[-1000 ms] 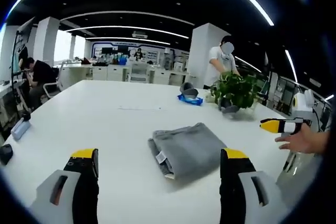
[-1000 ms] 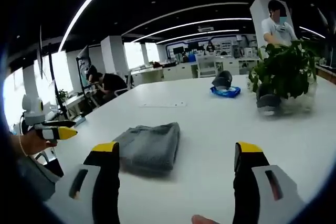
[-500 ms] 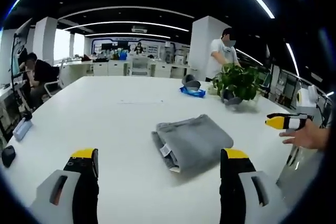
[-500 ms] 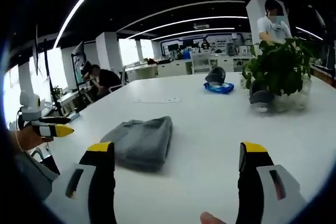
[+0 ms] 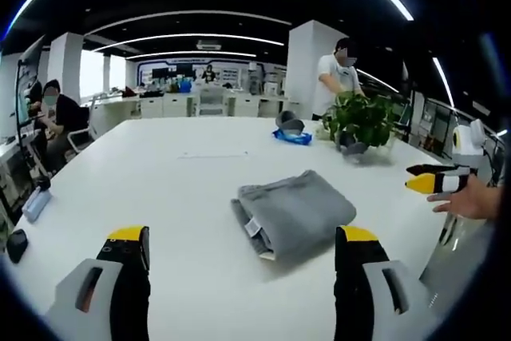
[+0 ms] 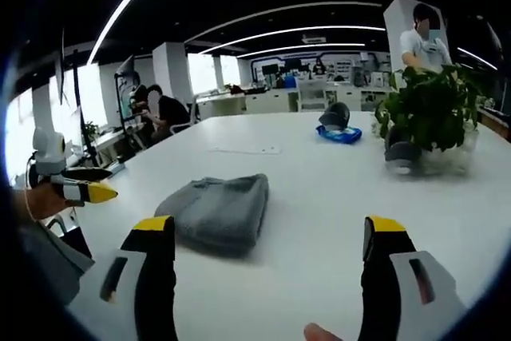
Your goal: Fold the towel on the table until its edges align and the towel forms a compact rectangular stack.
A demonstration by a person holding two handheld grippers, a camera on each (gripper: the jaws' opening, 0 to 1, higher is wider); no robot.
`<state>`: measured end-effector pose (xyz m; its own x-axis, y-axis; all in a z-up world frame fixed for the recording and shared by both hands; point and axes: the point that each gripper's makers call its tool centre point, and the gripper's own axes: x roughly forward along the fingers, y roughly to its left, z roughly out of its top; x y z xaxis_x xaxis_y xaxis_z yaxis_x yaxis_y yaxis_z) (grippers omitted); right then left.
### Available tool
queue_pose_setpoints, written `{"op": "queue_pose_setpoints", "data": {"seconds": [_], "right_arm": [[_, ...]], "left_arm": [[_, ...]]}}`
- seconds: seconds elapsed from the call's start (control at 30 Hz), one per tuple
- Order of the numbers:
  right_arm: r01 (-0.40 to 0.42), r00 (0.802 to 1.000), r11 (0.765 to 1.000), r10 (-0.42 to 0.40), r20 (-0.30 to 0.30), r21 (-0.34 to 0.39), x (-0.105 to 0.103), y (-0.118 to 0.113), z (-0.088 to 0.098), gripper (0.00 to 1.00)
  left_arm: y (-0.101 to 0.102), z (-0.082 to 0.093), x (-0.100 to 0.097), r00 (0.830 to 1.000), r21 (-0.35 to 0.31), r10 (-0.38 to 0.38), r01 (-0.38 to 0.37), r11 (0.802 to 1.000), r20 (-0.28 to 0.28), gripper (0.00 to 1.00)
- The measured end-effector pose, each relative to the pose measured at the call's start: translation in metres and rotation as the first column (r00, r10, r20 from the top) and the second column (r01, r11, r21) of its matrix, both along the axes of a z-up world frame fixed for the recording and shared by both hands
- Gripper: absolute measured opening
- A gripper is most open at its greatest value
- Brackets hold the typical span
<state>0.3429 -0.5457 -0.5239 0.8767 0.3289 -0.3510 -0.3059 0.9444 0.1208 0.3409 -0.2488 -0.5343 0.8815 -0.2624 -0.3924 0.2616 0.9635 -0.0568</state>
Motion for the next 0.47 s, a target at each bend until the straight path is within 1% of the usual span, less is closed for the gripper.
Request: {"op": "queue_pose_setpoints", "data": {"seconds": [0.23, 0.37, 0.43, 0.47], "right_arm": [[0.011, 1.0, 1.0, -0.011, 0.021, 0.021, -0.001, -0.003, 0.009, 0.99], [-0.014, 1.0, 1.0, 0.014, 0.018, -0.004, -0.01, 0.001, 0.012, 0.98], [-0.02, 0.999, 1.0, 0.02, 0.035, -0.005, -0.018, 0.002, 0.022, 0.98], [-0.019, 0.998, 1.0, 0.019, 0.055, 0.003, -0.021, 0.002, 0.029, 0.98]], "left_arm": [[0.0, 0.001, -0.001, 1.0, 0.004, -0.001, 0.001, 1.0, 0.0, 0.99], [0.001, 0.003, -0.001, 1.0, 0.003, 0.004, -0.004, 1.0, 0.006, 0.99], [0.002, 0.002, -0.001, 1.0, 0.003, 0.006, -0.006, 1.0, 0.007, 0.99], [0.003, 0.0, -0.001, 1.0, 0.002, 0.007, -0.007, 1.0, 0.002, 0.99]]}}
